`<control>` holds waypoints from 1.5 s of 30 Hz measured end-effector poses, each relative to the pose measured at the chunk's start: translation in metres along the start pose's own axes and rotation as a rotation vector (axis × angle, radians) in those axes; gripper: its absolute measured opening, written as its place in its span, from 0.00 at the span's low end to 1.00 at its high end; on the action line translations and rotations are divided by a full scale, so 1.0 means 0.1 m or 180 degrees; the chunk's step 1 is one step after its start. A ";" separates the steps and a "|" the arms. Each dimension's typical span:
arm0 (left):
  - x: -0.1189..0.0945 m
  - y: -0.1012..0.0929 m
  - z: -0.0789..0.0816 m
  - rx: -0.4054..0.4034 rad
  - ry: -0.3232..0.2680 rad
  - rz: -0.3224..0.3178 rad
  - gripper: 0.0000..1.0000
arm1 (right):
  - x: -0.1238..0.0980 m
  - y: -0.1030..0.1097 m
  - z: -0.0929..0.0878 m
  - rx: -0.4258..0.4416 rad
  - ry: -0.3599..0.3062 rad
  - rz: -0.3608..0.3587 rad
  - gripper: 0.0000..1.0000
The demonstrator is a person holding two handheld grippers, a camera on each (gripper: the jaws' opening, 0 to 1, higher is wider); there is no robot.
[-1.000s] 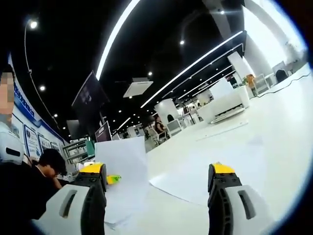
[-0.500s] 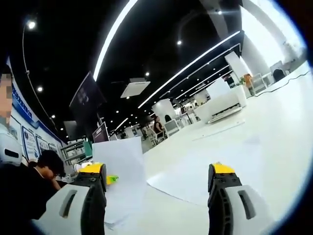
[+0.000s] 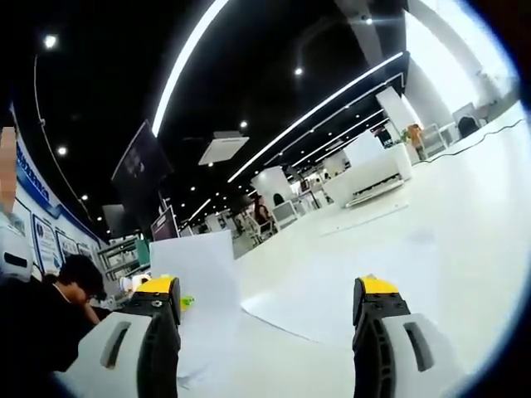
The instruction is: Organize the stack of printing papers by aligning and flattening the scattered papers on the table
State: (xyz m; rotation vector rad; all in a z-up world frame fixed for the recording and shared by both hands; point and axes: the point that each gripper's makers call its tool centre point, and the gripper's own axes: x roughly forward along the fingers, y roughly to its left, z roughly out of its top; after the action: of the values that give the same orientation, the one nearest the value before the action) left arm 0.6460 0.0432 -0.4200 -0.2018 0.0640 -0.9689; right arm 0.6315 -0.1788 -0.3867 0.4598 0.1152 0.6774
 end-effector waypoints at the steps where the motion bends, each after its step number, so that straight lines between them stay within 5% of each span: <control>1: 0.00 0.00 0.00 0.0000 0.0001 0.0000 0.07 | 0.00 0.00 0.00 -0.0005 0.0004 -0.0004 0.81; 15: 0.01 0.00 0.00 0.0000 0.0003 -0.0003 0.07 | 0.00 -0.25 0.00 0.0003 0.0020 -0.0210 0.82; 19: 0.01 0.01 -0.01 0.0002 0.0006 0.0002 0.07 | 0.03 -0.33 -0.07 -0.0173 0.0117 -0.0328 0.82; 33: 0.01 0.02 -0.01 0.0001 0.0012 0.0000 0.07 | 0.09 -1.17 -0.06 -0.0607 0.0384 -0.0902 0.83; 38: 0.02 0.02 -0.02 0.0005 0.0025 0.0001 0.07 | 0.12 -1.39 -0.02 -0.0851 0.0500 -0.1056 0.83; 45: 0.00 0.06 -0.03 0.0005 0.0035 0.0001 0.07 | 0.22 -1.62 -0.05 -0.0861 0.0635 -0.1156 0.85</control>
State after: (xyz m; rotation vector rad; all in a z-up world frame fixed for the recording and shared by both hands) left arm 0.6508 0.0460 -0.4237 -0.1951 0.0733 -0.9697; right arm 0.7408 -0.2743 -0.4621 0.1040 0.2843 0.3717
